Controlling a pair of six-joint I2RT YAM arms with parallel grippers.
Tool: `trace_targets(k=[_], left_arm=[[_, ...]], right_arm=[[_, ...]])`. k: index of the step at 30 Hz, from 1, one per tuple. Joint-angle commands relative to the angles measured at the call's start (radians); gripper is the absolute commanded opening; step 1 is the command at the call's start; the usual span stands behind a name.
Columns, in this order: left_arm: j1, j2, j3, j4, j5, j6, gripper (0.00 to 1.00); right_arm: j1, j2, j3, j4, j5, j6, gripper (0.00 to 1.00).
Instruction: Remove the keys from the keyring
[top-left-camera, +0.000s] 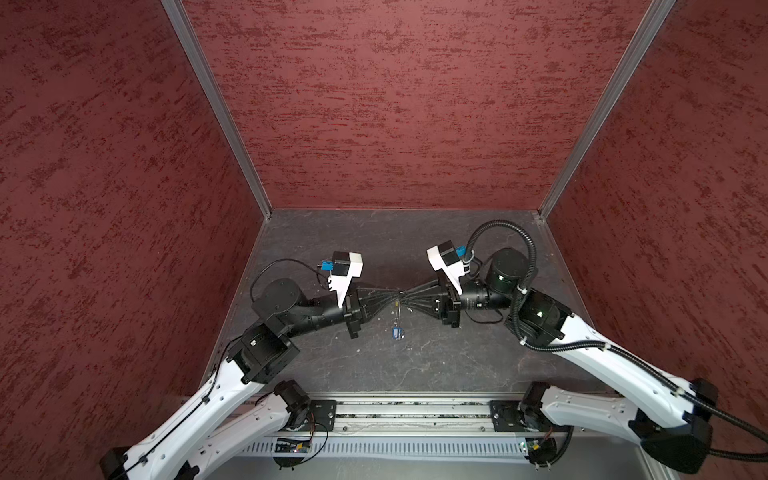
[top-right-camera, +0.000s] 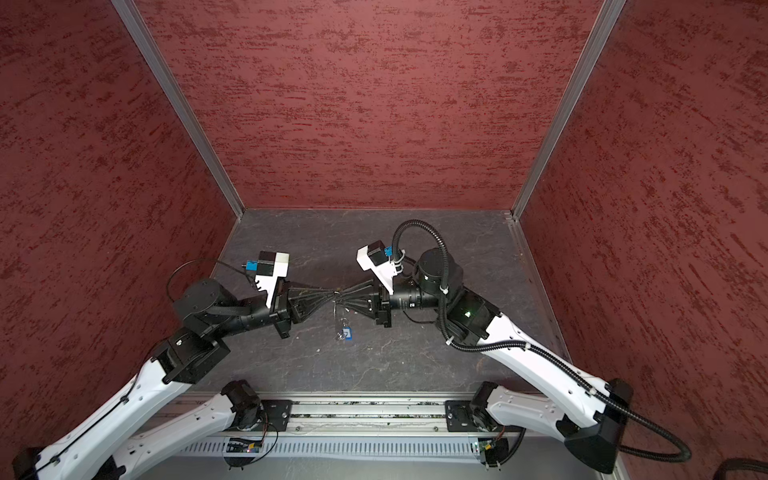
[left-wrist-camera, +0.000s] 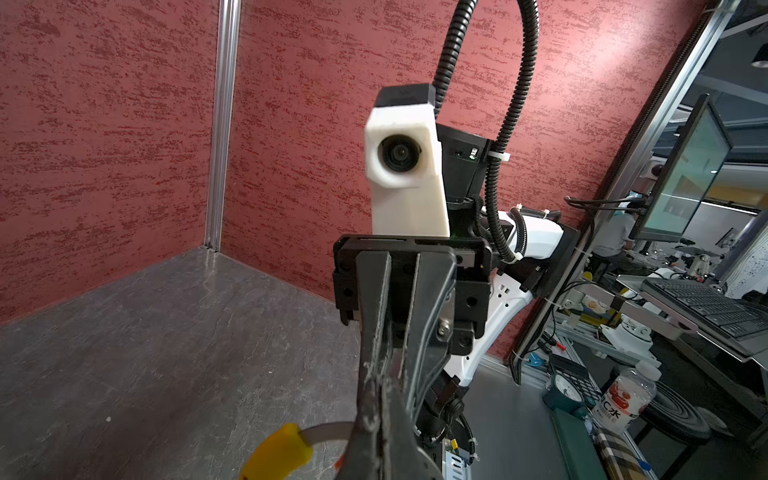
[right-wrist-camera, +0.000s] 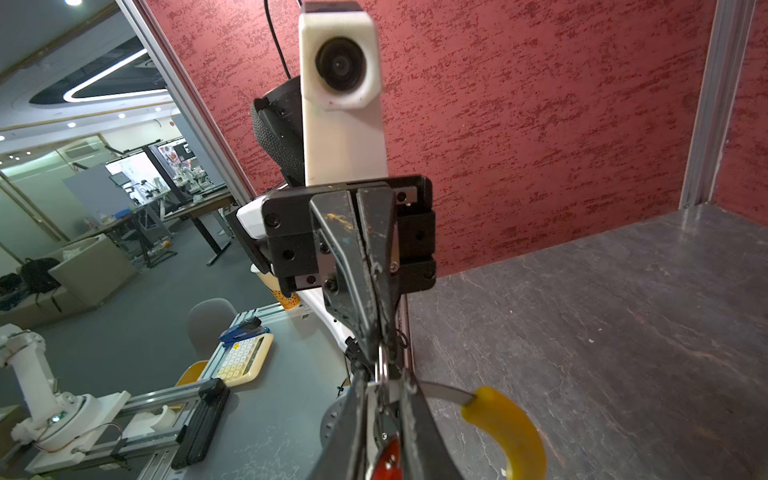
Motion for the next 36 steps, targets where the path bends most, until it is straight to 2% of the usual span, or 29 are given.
trace_targets(k=[1, 4, 10, 11, 13, 16, 19, 25, 28, 33, 36], left_arm=[[0.002, -0.009, 0.005, 0.033, -0.016, -0.005, 0.0], [0.002, -0.008, 0.004, 0.032, -0.017, -0.013, 0.0], [0.004, -0.016, 0.027, -0.024, -0.038, -0.016, 0.02], [0.005, -0.018, 0.035, -0.041, -0.044, -0.015, 0.1], [0.014, -0.023, 0.06, -0.096, -0.048, -0.014, 0.33], [0.038, -0.014, 0.123, -0.212, -0.029, 0.0, 0.47], [0.068, 0.028, 0.203, -0.345, 0.046, 0.013, 0.56], [0.109, 0.172, 0.355, -0.615, 0.245, 0.056, 0.58], [0.11, 0.224, 0.415, -0.704, 0.303, 0.075, 0.56], [0.11, 0.295, 0.495, -0.826, 0.347, 0.106, 0.5], [0.097, 0.324, 0.527, -0.87, 0.357, 0.118, 0.43]], right_arm=[[-0.003, -0.014, -0.006, 0.025, -0.008, 0.0, 0.08], [-0.003, -0.014, -0.004, 0.018, -0.006, -0.003, 0.0], [-0.017, -0.022, 0.012, -0.049, 0.003, -0.024, 0.0], [-0.018, -0.022, 0.019, -0.068, 0.003, -0.03, 0.0], [-0.022, -0.024, 0.041, -0.129, 0.011, -0.049, 0.0], [-0.026, -0.025, 0.074, -0.218, 0.019, -0.081, 0.0], [-0.026, -0.024, 0.103, -0.294, 0.016, -0.107, 0.0], [-0.026, -0.014, 0.166, -0.429, -0.031, -0.182, 0.0], [-0.026, -0.002, 0.198, -0.492, -0.066, -0.223, 0.0], [-0.026, 0.019, 0.236, -0.549, -0.107, -0.252, 0.0], [-0.026, 0.031, 0.253, -0.574, -0.099, -0.261, 0.0]])
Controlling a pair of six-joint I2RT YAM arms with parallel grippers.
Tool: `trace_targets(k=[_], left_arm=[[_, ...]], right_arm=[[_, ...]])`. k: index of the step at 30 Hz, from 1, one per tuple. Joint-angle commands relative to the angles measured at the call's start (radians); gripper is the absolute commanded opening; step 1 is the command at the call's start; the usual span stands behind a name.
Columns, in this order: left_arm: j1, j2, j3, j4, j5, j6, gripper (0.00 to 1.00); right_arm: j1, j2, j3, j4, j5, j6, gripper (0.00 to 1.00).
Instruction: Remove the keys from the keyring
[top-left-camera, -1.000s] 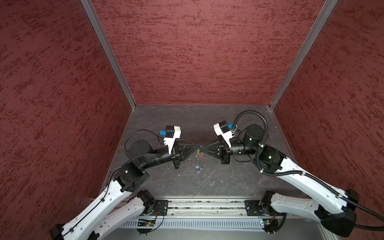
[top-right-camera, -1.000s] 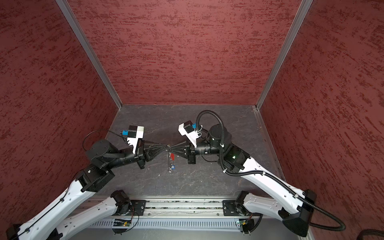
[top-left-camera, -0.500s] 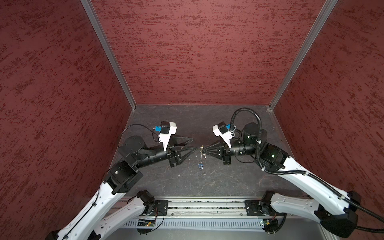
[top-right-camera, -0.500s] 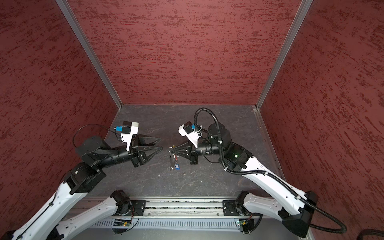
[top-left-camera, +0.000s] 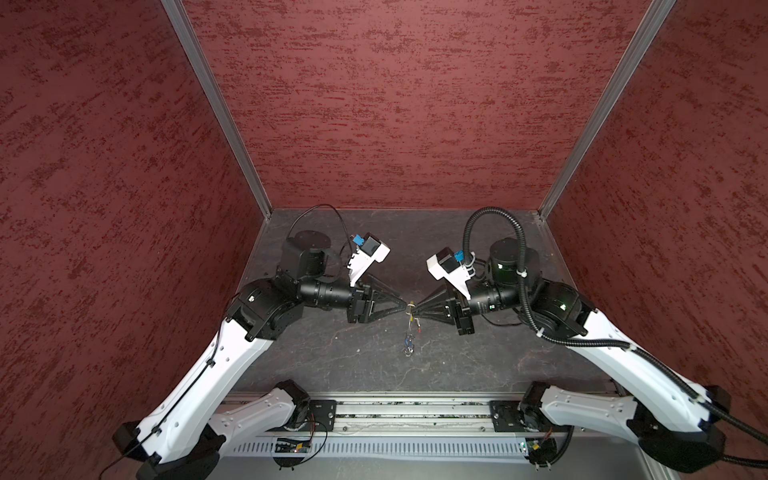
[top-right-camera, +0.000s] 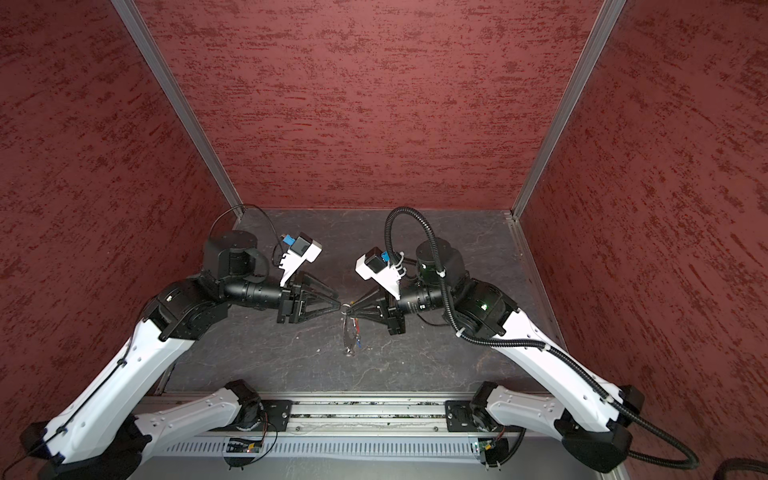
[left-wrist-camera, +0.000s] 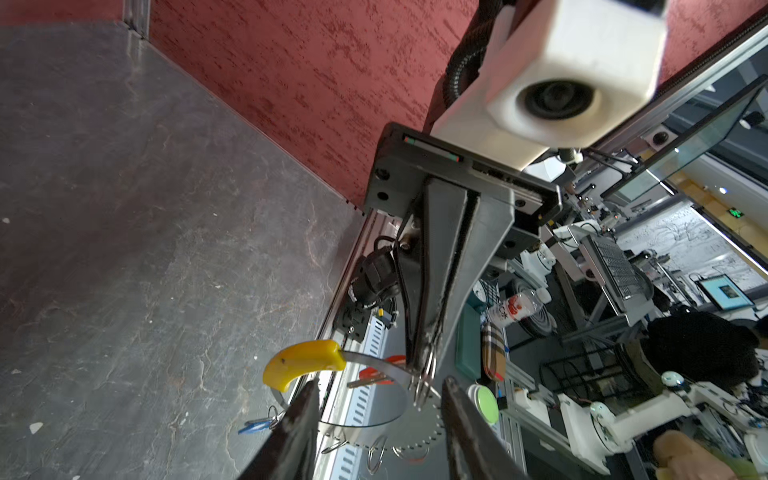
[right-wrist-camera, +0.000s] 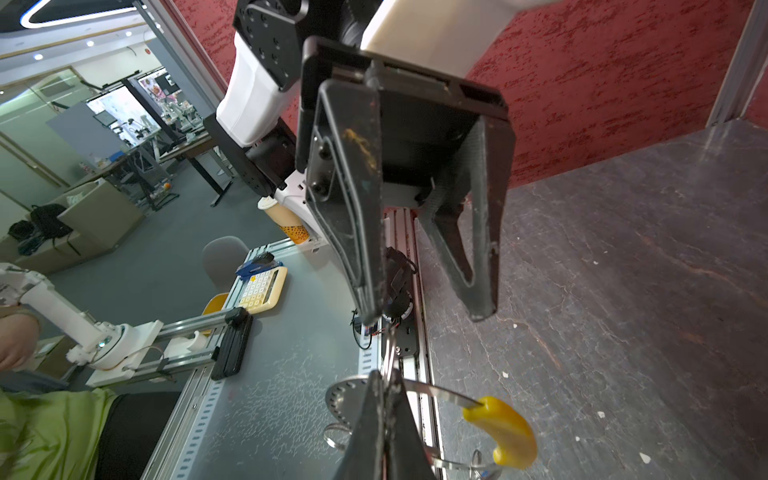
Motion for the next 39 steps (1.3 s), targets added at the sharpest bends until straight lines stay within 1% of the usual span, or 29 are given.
trace_targets(k=[1, 8, 10, 12, 17, 22, 24, 27, 28, 34, 35, 37, 39], left_arm=[[-0.018, 0.009, 0.048, -0.097, 0.049, 0.042, 0.41], [-0.056, 0.052, 0.075, -0.123, 0.07, 0.063, 0.33], [-0.063, 0.062, 0.084, -0.133, 0.068, 0.071, 0.33], [-0.066, 0.069, 0.086, -0.134, 0.069, 0.072, 0.31], [-0.073, 0.079, 0.099, -0.139, 0.068, 0.08, 0.23], [-0.082, 0.087, 0.114, -0.155, 0.051, 0.097, 0.19], [-0.083, 0.088, 0.114, -0.159, 0.04, 0.102, 0.19], [-0.084, 0.09, 0.117, -0.164, 0.025, 0.106, 0.23], [-0.084, 0.091, 0.117, -0.163, 0.022, 0.106, 0.22], [-0.09, 0.088, 0.121, -0.159, -0.015, 0.113, 0.09], [-0.094, 0.088, 0.122, -0.154, -0.025, 0.115, 0.05], [-0.103, 0.083, 0.119, -0.143, -0.055, 0.119, 0.0], [-0.116, 0.064, 0.106, -0.108, -0.098, 0.121, 0.0]], right_arm=[[-0.004, 0.01, 0.041, -0.056, -0.029, -0.054, 0.0], [-0.004, 0.021, 0.059, -0.07, -0.013, -0.061, 0.0], [-0.004, 0.025, 0.063, -0.073, -0.01, -0.061, 0.0], [-0.004, 0.031, 0.068, -0.081, -0.012, -0.064, 0.0], [-0.004, 0.042, 0.075, -0.089, -0.009, -0.064, 0.0], [-0.004, 0.058, 0.088, -0.113, 0.001, -0.076, 0.0], [-0.005, 0.064, 0.091, -0.118, 0.002, -0.078, 0.0], [-0.004, 0.071, 0.096, -0.13, 0.003, -0.083, 0.0], [-0.004, 0.072, 0.096, -0.13, 0.003, -0.082, 0.0], [-0.004, 0.079, 0.101, -0.134, 0.009, -0.083, 0.0], [-0.004, 0.08, 0.101, -0.135, 0.008, -0.081, 0.0], [-0.004, 0.08, 0.104, -0.133, 0.01, -0.081, 0.0], [-0.004, 0.079, 0.101, -0.125, 0.01, -0.076, 0.0]])
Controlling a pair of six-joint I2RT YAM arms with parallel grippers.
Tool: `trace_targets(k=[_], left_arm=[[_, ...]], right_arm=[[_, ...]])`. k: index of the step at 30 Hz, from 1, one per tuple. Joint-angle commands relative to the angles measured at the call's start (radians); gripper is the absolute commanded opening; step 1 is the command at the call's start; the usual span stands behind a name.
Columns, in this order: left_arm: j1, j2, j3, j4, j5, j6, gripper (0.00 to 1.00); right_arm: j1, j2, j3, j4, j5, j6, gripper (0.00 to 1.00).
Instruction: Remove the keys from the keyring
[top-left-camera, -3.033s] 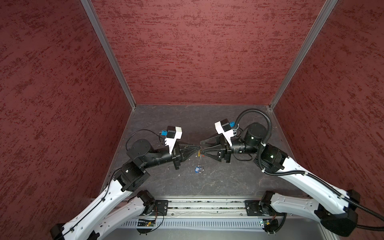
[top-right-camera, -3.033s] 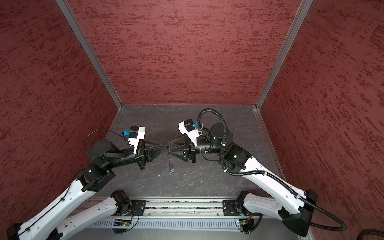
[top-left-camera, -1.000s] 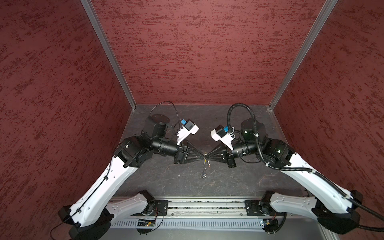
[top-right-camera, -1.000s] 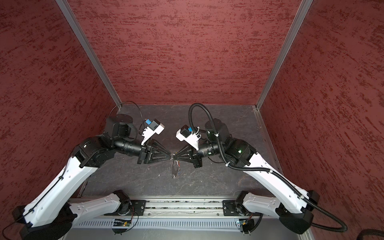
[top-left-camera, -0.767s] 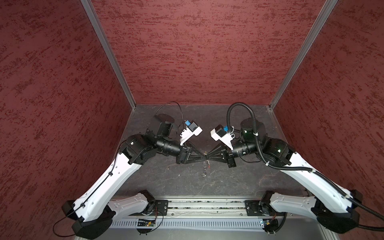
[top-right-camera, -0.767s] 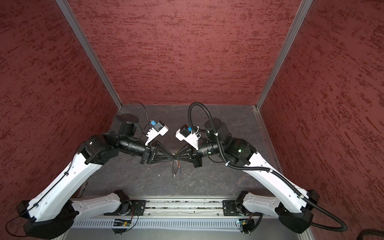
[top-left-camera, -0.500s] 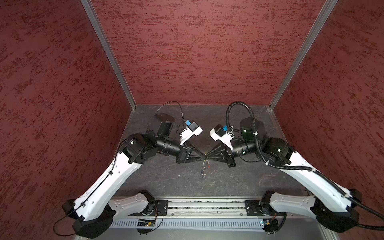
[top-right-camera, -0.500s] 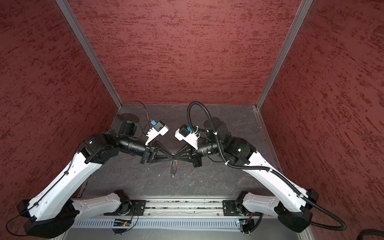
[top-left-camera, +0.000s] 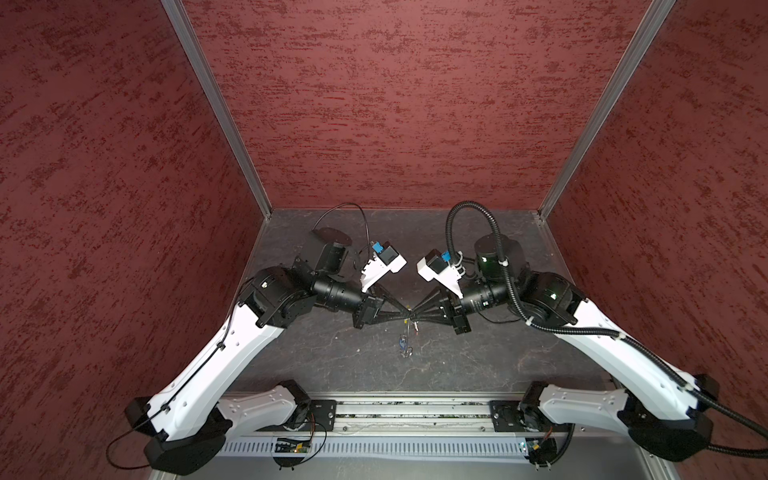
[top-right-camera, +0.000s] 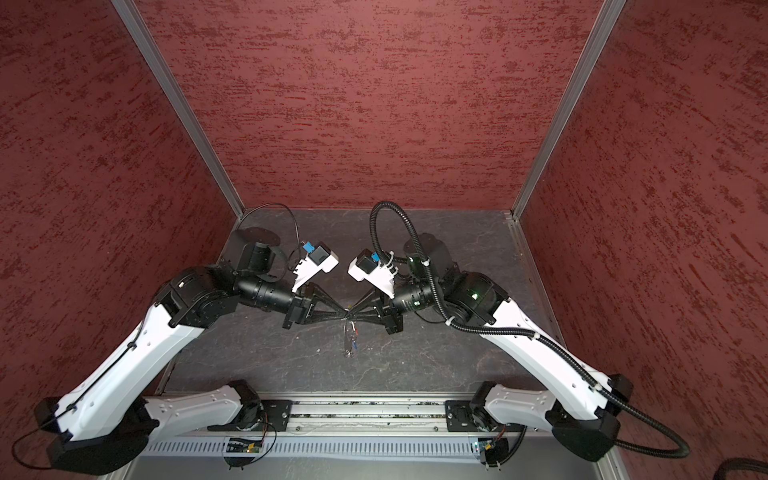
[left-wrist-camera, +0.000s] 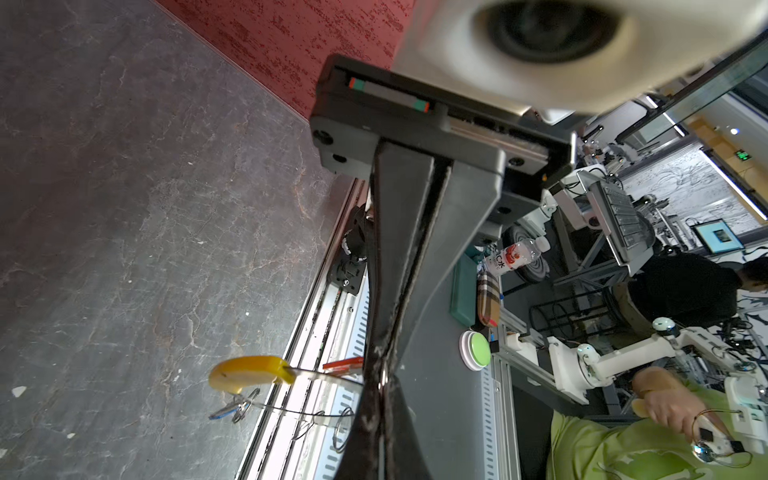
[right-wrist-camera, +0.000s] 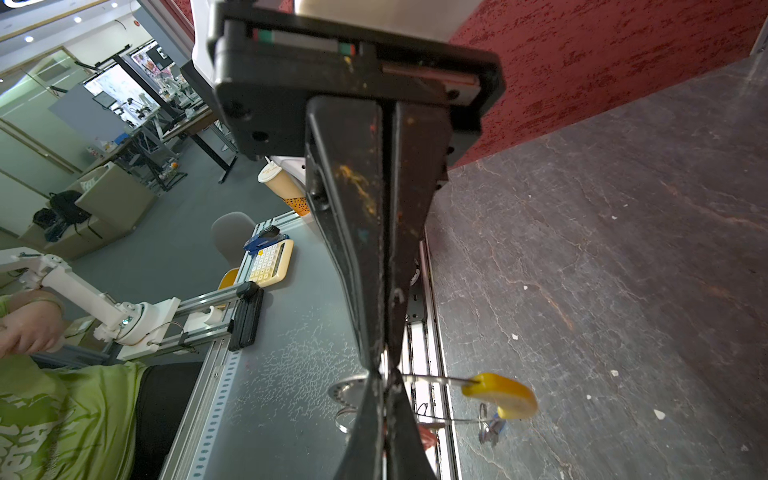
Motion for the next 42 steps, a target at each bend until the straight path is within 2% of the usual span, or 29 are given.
trace_targets(k=[1, 4, 5, 10, 14, 16, 21, 25, 33, 42], left_arm=[[-0.026, -0.035, -0.004, 0.093, -0.057, -0.004, 0.0], [-0.045, -0.089, -0.062, 0.204, -0.117, -0.019, 0.0], [-0.049, -0.107, -0.081, 0.237, -0.126, -0.021, 0.0], [-0.051, -0.125, -0.1, 0.288, -0.128, -0.021, 0.0], [-0.053, -0.13, -0.109, 0.307, -0.141, -0.024, 0.0], [-0.053, -0.13, -0.112, 0.314, -0.149, -0.03, 0.0], [-0.056, -0.129, -0.116, 0.337, -0.161, -0.053, 0.0], [-0.056, -0.135, -0.132, 0.364, -0.166, -0.07, 0.0], [-0.056, -0.138, -0.142, 0.39, -0.154, -0.081, 0.0], [-0.057, -0.167, -0.169, 0.422, -0.167, -0.092, 0.0]], right_arm=[[-0.002, 0.006, 0.025, 0.032, 0.017, -0.023, 0.0], [-0.002, -0.006, 0.012, 0.075, 0.039, -0.003, 0.0], [-0.002, -0.014, 0.002, 0.097, 0.049, 0.004, 0.03], [-0.002, -0.07, -0.051, 0.192, 0.096, 0.026, 0.3], [-0.002, -0.16, -0.151, 0.335, 0.137, 0.069, 0.45], [-0.002, -0.213, -0.217, 0.425, 0.163, 0.103, 0.49], [-0.001, -0.286, -0.351, 0.601, 0.214, 0.182, 0.51], [-0.001, -0.282, -0.398, 0.659, 0.163, 0.202, 0.53], [-0.001, -0.259, -0.426, 0.717, 0.161, 0.206, 0.54], [0.002, -0.222, -0.414, 0.719, 0.103, 0.211, 0.42]])
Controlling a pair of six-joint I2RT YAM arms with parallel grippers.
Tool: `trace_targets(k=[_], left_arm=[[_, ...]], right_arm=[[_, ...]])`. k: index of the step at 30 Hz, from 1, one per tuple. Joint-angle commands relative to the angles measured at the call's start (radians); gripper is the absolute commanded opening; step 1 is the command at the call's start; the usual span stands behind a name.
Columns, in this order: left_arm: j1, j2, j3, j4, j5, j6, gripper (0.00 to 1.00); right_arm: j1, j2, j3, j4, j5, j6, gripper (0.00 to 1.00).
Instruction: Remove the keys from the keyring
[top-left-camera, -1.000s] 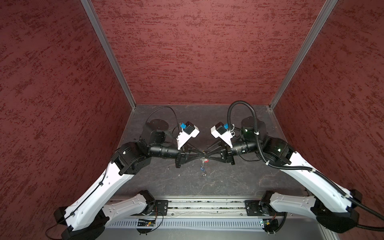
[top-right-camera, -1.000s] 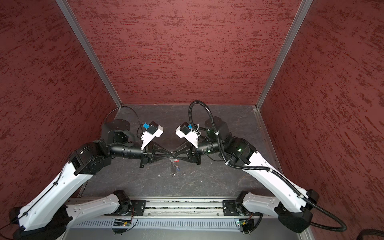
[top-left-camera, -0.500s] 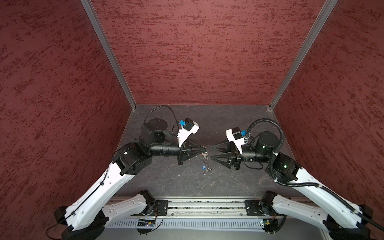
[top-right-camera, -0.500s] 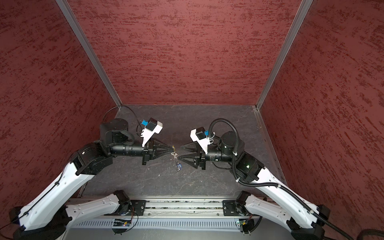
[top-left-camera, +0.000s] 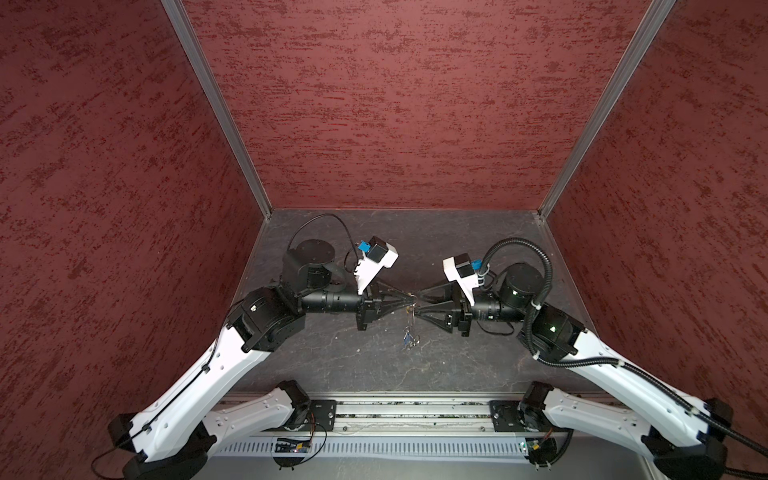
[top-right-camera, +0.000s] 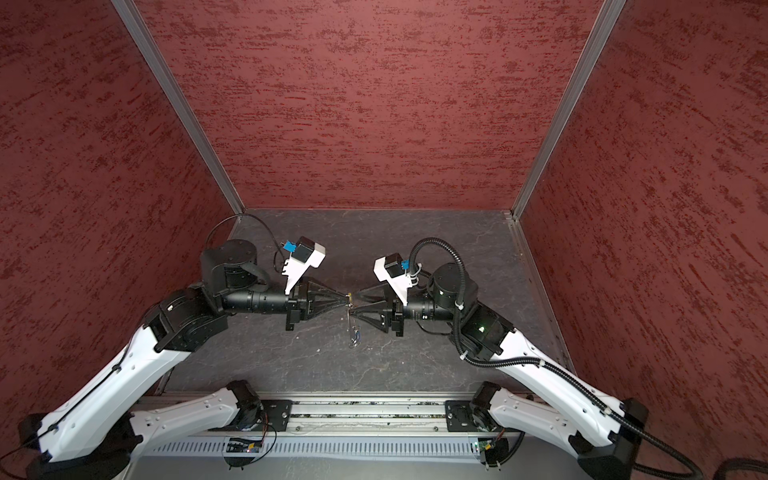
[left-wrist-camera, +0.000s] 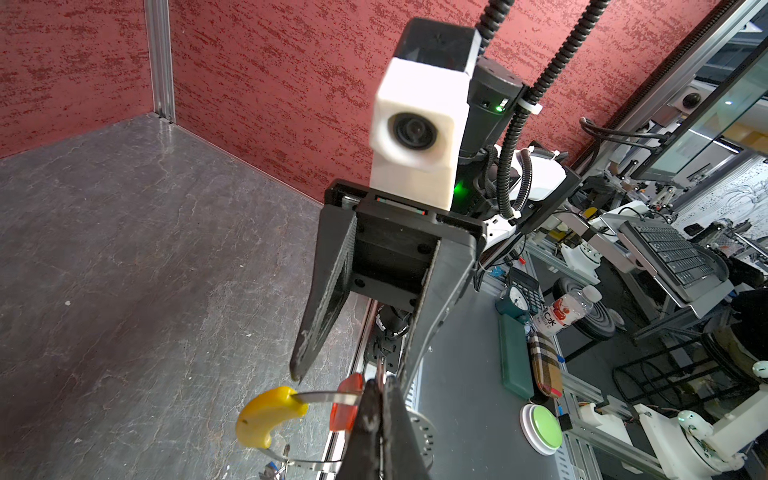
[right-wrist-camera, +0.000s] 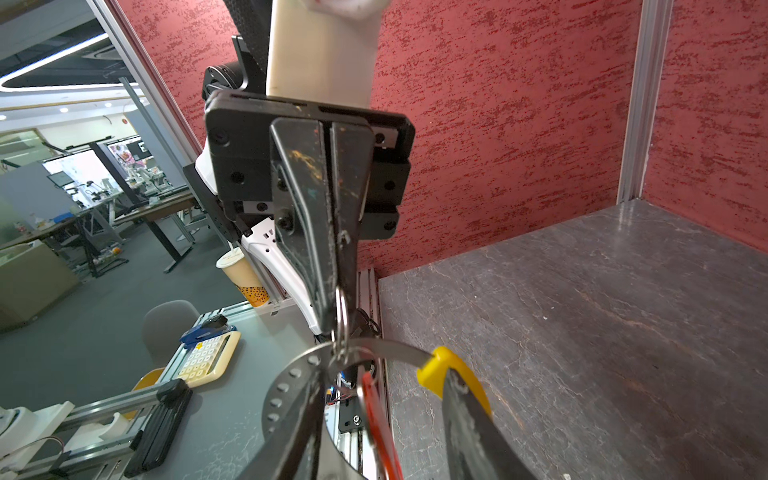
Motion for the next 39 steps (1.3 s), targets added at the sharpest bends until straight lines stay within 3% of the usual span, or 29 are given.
trace_targets(k=[1, 7, 15, 24, 32, 39], left_arm=[[-0.003, -0.026, -0.011, 0.063, -0.012, -0.012, 0.0], [-0.003, -0.031, -0.017, 0.072, -0.018, -0.014, 0.0], [-0.003, -0.03, -0.021, 0.076, -0.024, -0.016, 0.0], [-0.003, -0.035, -0.026, 0.085, -0.037, -0.019, 0.0], [-0.004, -0.041, -0.035, 0.099, -0.047, -0.025, 0.0], [-0.003, -0.072, -0.081, 0.166, -0.074, -0.046, 0.0]], right_arm=[[0.003, 0.003, 0.02, 0.043, -0.038, 0.001, 0.41], [0.008, 0.008, 0.024, 0.05, -0.053, 0.003, 0.3], [0.012, 0.012, 0.026, 0.086, -0.075, 0.019, 0.29], [0.021, 0.03, 0.033, 0.094, -0.092, 0.02, 0.2], [0.025, 0.031, 0.038, 0.101, -0.087, 0.018, 0.0], [0.026, 0.026, 0.042, 0.106, -0.081, 0.015, 0.0]])
